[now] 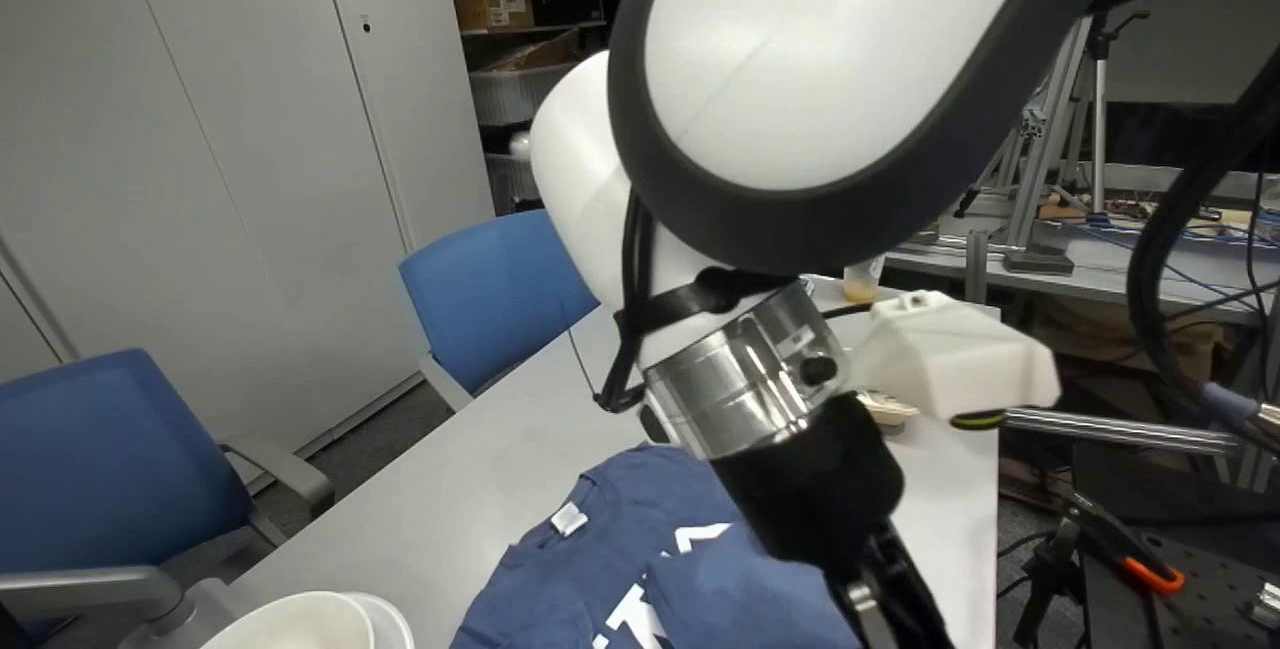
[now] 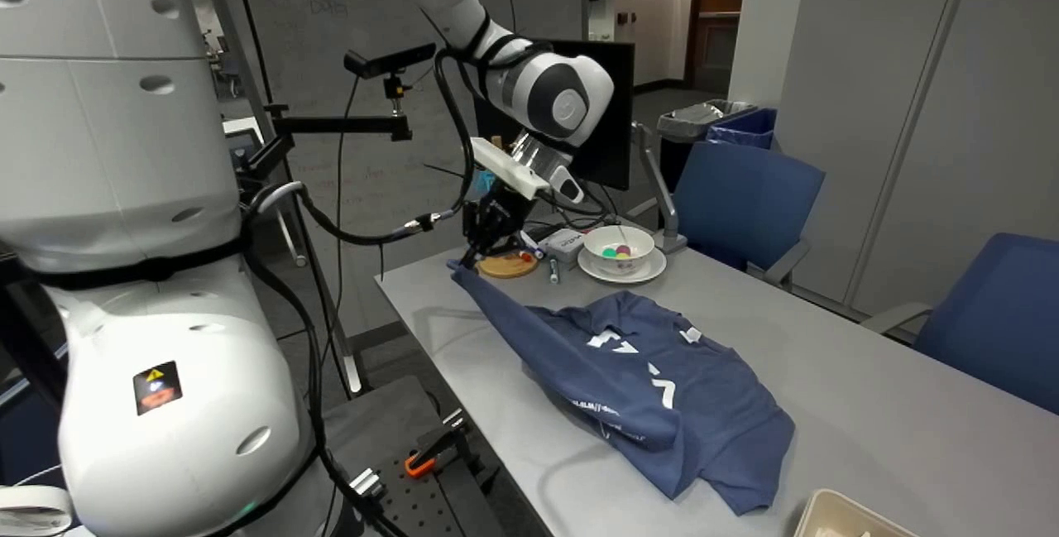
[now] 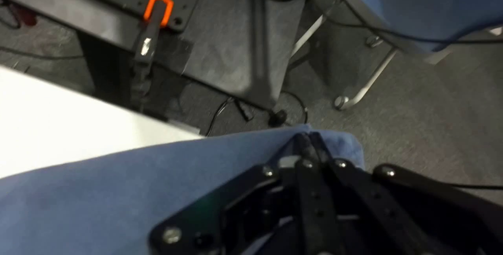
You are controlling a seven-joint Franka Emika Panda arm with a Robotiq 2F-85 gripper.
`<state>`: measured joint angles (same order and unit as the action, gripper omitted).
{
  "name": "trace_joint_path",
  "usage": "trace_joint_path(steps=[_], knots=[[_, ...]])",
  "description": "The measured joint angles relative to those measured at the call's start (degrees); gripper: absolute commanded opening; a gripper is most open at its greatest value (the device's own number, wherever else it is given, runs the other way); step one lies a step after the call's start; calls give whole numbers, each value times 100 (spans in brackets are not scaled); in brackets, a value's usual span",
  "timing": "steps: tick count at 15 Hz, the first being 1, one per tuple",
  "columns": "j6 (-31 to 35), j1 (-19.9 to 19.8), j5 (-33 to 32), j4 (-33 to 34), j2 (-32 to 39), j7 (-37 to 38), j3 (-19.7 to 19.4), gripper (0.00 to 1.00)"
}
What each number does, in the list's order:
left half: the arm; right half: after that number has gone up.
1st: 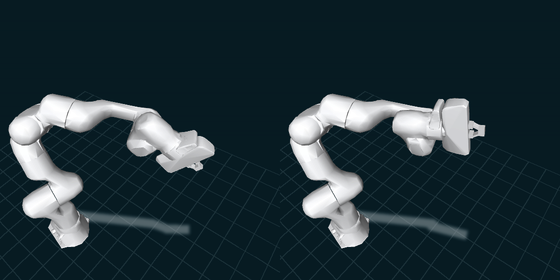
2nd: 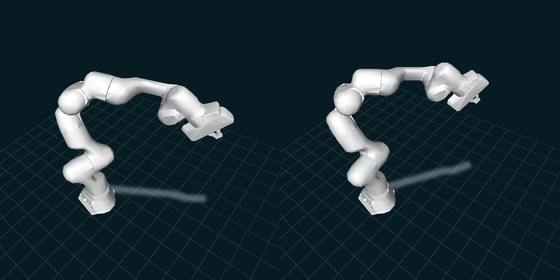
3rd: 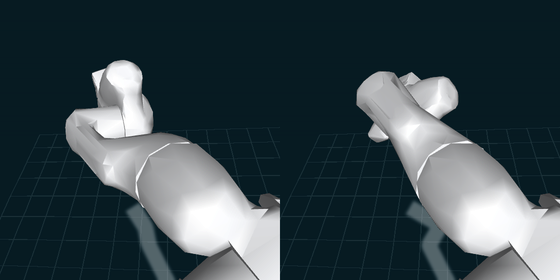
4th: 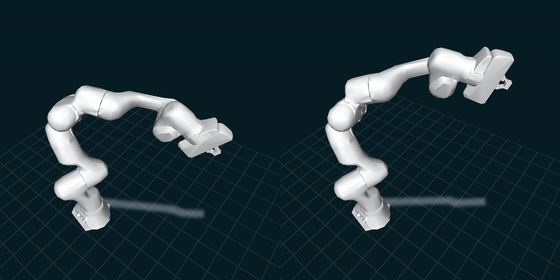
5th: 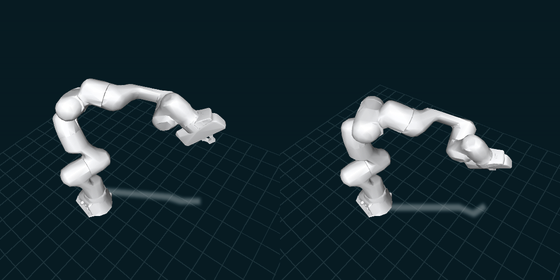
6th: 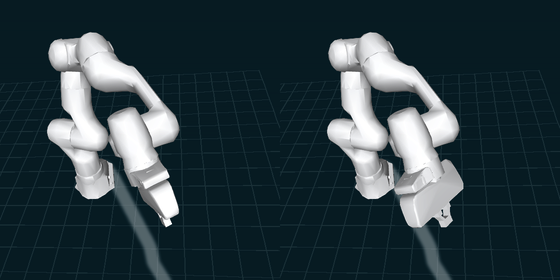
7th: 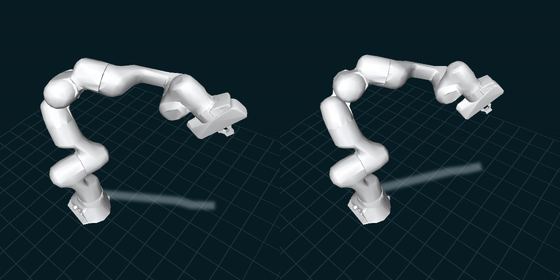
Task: Unfold the shirt
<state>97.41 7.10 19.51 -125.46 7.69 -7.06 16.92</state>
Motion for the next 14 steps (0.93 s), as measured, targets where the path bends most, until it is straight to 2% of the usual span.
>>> trace_joint_path(steps=[1,2,6,11,14], knots=[[-219,54,213,-94,-43,66,1,27],[-374,120,386,-176,-45,132,2,32],[-519,376,795,-395,16,239,4,63],[-339,439,689,-403,54,276,-49,99],[356,434,247,-406,77,219,-229,100]])
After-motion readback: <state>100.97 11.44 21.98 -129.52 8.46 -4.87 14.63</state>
